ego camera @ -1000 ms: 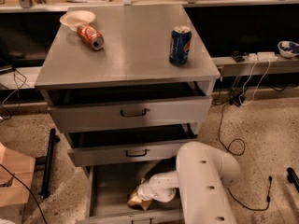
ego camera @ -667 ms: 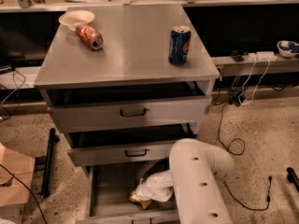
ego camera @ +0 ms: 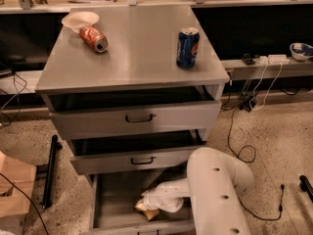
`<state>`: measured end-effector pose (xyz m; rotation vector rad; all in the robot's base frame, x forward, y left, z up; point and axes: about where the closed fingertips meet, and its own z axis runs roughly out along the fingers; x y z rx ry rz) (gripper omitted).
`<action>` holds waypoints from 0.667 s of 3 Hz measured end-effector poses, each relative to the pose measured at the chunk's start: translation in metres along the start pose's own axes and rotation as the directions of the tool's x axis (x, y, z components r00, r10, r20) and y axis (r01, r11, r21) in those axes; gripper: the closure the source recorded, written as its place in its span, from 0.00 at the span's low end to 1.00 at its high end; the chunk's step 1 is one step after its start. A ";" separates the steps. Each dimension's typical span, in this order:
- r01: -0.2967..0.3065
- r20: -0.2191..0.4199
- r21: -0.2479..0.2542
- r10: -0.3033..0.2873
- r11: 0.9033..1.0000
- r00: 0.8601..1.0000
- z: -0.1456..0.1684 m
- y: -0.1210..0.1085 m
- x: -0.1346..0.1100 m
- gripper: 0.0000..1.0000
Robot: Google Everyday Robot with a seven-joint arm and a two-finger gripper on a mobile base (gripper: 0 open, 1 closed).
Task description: Pick sponge from bottom drawer and place on counter
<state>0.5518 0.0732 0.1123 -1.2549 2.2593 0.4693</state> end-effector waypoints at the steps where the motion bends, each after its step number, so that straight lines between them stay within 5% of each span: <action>1: 0.015 0.115 -0.026 -0.012 1.000 0.993 -0.016 0.004 -0.024 1.00; 2: 0.049 0.287 -0.057 -0.030 0.997 0.957 -0.052 -0.003 -0.056 1.00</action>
Offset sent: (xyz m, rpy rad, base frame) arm 0.0054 0.0048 0.1519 0.5403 -0.1782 0.1537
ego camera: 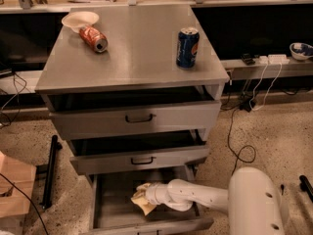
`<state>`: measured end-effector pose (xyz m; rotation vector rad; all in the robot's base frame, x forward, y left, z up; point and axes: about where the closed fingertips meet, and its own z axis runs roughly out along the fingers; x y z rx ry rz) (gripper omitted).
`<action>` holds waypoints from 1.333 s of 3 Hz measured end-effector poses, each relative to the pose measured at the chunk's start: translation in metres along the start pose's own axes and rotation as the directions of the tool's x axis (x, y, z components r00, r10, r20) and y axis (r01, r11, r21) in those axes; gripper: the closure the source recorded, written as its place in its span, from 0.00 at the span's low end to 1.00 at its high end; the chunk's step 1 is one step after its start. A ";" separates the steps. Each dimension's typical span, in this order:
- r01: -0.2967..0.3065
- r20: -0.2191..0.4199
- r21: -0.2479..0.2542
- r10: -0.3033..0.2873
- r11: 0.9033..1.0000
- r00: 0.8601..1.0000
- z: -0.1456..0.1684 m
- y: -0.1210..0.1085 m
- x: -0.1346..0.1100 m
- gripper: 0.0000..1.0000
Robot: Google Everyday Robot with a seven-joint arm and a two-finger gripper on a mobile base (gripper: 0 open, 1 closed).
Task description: Pick sponge from bottom drawer and place on counter
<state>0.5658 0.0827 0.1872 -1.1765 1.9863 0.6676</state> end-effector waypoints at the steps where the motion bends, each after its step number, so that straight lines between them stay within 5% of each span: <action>1: 0.066 0.160 -0.013 -0.063 0.998 0.985 -0.047 -0.022 -0.042 1.00; 2: 0.152 0.278 -0.039 -0.135 0.988 0.951 -0.106 -0.029 -0.077 1.00; 3: 0.275 0.331 -0.112 -0.225 0.955 0.916 -0.150 -0.023 -0.106 1.00; 4: 0.533 0.407 -0.235 -0.416 0.813 0.814 -0.200 0.016 -0.141 1.00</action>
Offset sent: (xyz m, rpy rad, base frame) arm -0.0651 -0.0672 0.2389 0.5253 -0.2234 0.4747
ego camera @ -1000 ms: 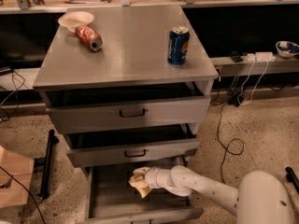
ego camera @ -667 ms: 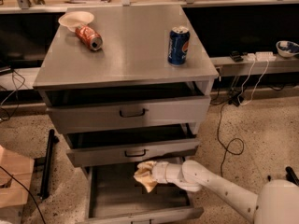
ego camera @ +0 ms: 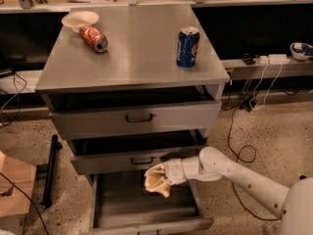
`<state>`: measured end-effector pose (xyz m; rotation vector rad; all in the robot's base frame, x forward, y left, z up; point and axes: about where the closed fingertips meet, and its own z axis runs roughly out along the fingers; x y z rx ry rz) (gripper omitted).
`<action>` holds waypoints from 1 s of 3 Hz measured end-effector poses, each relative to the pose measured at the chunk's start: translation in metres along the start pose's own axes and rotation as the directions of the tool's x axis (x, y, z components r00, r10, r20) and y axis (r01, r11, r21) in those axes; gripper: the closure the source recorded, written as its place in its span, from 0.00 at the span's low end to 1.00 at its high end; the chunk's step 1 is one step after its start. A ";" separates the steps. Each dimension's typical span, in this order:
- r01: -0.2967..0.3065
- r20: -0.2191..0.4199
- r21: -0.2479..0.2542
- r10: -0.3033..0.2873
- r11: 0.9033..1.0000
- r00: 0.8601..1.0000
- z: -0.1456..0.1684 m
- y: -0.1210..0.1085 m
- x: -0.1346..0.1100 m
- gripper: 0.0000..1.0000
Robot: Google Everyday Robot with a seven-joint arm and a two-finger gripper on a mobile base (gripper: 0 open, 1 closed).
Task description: Pick sponge from bottom drawer and place on counter
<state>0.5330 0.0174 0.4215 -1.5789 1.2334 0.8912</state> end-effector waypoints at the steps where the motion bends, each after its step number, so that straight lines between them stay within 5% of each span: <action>1: 0.201 0.081 -0.164 -0.190 0.966 0.978 -0.027 0.043 -0.068 1.00; 2: 0.358 0.097 -0.231 -0.345 0.904 0.934 -0.068 0.063 -0.137 1.00; 3: 0.499 0.025 -0.211 -0.505 0.841 0.863 -0.120 0.030 -0.236 1.00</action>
Offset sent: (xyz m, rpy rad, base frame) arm -0.1169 -0.0639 0.2430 -0.0856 -0.4834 0.4560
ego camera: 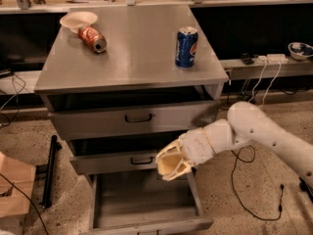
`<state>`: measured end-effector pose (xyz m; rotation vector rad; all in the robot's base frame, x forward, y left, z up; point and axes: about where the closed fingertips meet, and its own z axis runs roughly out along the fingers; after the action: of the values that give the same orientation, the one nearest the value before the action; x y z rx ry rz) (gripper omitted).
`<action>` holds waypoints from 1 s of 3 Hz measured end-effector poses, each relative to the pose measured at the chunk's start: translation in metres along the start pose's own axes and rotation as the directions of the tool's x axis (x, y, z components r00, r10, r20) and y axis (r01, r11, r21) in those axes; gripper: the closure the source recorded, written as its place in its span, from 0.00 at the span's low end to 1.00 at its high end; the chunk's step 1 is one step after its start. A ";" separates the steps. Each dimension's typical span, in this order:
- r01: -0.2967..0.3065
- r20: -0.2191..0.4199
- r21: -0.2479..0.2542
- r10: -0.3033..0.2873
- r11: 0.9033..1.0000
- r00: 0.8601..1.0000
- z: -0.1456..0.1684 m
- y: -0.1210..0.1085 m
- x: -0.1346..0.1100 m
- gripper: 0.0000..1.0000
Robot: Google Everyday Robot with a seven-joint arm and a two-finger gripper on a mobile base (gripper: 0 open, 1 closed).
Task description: Pick sponge from bottom drawer and place on counter
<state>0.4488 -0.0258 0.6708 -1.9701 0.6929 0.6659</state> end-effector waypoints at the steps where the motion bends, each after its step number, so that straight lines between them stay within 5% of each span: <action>1: 0.035 -0.064 0.038 -0.033 0.999 0.997 -0.040 -0.058 -0.034 1.00; 2: 0.041 -0.160 0.130 -0.020 0.991 0.987 -0.083 -0.130 -0.084 1.00; 3: 0.041 -0.160 0.130 -0.020 0.991 0.987 -0.083 -0.130 -0.084 1.00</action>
Offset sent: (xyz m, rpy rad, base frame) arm 0.0732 -0.0045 0.2625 -0.0078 -0.1784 -0.3115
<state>0.4952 -0.0265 0.8402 -1.9201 0.7810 0.4363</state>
